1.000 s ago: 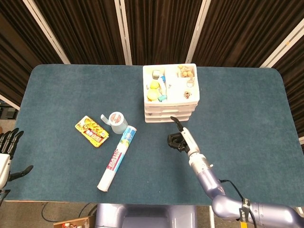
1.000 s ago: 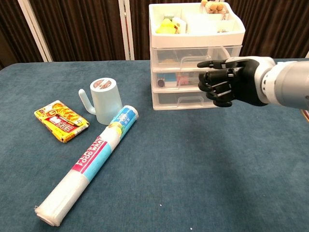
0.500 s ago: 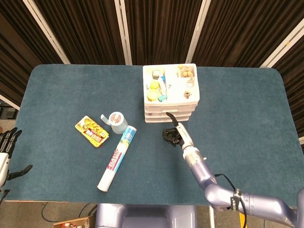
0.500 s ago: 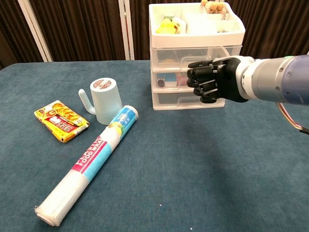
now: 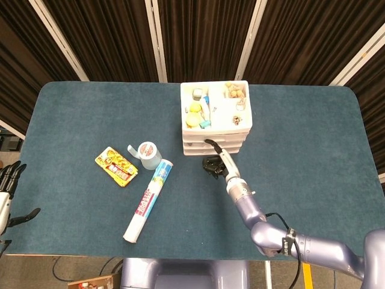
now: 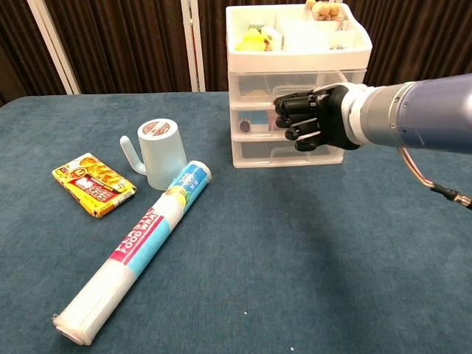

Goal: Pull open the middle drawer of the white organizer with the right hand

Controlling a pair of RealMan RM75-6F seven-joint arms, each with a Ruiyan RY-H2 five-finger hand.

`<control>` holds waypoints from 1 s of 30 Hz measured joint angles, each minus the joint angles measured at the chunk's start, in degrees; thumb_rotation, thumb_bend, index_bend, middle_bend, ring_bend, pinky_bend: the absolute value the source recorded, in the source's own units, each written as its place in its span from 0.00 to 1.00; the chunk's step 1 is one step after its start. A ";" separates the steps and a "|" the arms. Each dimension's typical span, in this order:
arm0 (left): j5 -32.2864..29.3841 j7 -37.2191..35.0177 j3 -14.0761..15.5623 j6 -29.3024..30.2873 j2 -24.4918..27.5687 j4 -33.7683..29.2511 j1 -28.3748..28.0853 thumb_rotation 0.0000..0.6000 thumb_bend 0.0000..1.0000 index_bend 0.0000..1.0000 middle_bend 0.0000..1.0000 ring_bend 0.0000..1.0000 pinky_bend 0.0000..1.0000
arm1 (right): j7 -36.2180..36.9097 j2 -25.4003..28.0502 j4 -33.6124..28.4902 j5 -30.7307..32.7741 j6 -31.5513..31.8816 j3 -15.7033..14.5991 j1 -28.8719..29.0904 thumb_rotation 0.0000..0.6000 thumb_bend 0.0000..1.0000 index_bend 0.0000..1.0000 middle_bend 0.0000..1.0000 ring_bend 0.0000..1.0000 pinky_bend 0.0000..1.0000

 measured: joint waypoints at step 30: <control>-0.40 0.34 -0.07 -0.24 -0.05 -0.31 -0.12 1.00 0.01 0.00 0.00 0.00 0.04 | 1.07 -0.06 -4.14 -1.33 -0.36 -1.83 -1.64 1.00 0.69 0.20 0.81 0.77 0.89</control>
